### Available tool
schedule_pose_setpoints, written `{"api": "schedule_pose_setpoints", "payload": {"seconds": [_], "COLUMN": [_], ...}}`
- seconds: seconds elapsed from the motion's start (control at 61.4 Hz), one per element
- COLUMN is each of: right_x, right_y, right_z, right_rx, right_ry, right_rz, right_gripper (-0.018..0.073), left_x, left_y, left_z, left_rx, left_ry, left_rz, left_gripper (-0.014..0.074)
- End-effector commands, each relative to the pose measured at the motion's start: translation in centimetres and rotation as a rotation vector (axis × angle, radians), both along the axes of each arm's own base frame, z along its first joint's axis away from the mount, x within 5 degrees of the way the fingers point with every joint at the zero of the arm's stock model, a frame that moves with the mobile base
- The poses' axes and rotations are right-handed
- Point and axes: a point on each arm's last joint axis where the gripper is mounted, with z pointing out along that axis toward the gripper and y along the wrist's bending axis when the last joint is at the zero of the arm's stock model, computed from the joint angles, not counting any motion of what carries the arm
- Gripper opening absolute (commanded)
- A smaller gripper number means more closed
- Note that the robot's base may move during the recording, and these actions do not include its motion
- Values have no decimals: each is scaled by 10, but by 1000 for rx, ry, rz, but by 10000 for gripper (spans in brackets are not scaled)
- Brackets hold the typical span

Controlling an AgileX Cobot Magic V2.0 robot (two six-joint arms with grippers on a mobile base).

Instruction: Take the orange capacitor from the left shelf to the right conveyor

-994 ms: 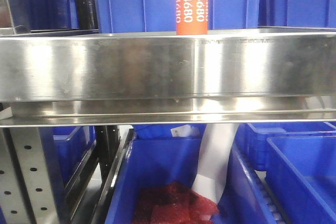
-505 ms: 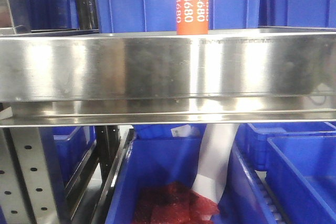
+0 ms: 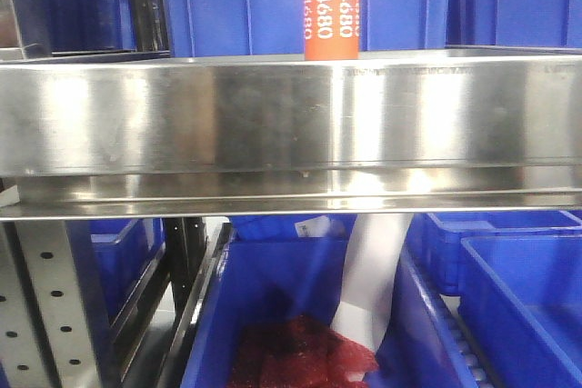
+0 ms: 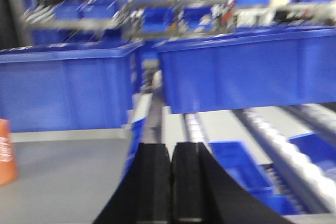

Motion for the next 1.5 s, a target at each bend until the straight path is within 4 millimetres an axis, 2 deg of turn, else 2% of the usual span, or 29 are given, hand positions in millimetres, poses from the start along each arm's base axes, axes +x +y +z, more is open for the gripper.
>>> {"api": "schedule_pose_setpoints", "payload": {"seconds": [0.0, 0.13, 0.244, 0.293, 0.375, 0.505, 0.538, 0.799, 1.059, 1.288, 1.353, 1.385, 1.483], "right_x": [22, 64, 96, 110, 134, 165, 171, 200, 228, 242, 243, 243, 243], "right_y": [8, 36, 66, 78, 96, 116, 119, 155, 170, 177, 178, 178, 178], "right_z": [32, 44, 41, 37, 32, 29, 28, 17, -9, -32, -34, -34, -33], "right_rx": [-5, -16, -39, -50, -54, 21, 37, 54, 57, 48, 47, 46, 47], "right_ry": [-48, 50, 143, 183, 231, 247, 253, 302, 286, 316, 320, 321, 317], "right_rz": [79, 240, 351, 379, 409, 427, 427, 481, 476, 470, 470, 470, 470], "right_gripper": [55, 58, 62, 95, 238, 590, 645, 622, 622, 599, 505, 412, 44], "left_x": [-1, -1, -1, -1, -1, -1, -1, -1, -1, -1, -1, -1, -1], "left_y": [0, 0, 0, 0, 0, 0, 0, 0, 0, 0, 0, 0, 0], "left_z": [2, 2, 2, 2, 2, 2, 2, 2, 2, 2, 2, 2, 2], "left_rx": [-12, -12, -12, -12, -12, -12, -12, -12, -12, -12, -12, -12, -12], "left_ry": [-83, -83, -83, -83, -83, -83, -83, -83, -83, -83, -83, -83, -83], "left_rz": [-4, -4, -4, -4, -4, -4, -4, -4, -4, -4, -4, -4, -4], "left_gripper": [-126, -126, -126, -126, -126, -126, -126, -126, -126, -126, -126, -126, -126]}}
